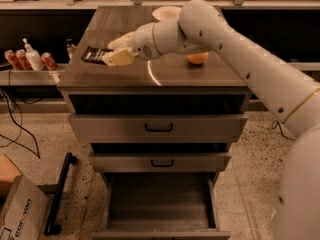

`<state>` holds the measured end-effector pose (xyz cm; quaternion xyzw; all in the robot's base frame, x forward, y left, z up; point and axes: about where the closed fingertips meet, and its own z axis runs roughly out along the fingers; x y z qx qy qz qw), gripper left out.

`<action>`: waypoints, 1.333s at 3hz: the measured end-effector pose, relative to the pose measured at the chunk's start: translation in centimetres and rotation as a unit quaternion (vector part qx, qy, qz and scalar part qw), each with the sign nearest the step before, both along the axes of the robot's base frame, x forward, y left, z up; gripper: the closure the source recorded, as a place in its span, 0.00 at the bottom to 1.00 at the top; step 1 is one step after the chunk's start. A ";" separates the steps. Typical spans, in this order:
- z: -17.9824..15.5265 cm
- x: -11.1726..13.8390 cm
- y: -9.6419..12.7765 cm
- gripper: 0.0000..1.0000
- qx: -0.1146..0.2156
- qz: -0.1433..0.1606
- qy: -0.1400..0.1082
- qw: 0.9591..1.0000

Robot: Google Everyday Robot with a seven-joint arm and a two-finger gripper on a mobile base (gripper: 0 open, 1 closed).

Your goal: Place rxbar chocolate into bottom drawer

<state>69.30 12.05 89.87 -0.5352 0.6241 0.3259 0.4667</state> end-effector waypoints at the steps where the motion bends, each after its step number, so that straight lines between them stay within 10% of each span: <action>1: 1.1 -5.8 -2.3 1.00 0.002 0.009 -0.001 1.000; 3: -3.5 -16.5 -9.0 1.00 -0.003 -0.050 0.097 0.994; 4: -7.6 -20.8 -11.7 1.00 0.017 -0.099 0.147 0.984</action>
Offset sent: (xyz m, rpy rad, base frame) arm -0.1942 -0.1100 -0.0368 -0.0366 0.2092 -0.0992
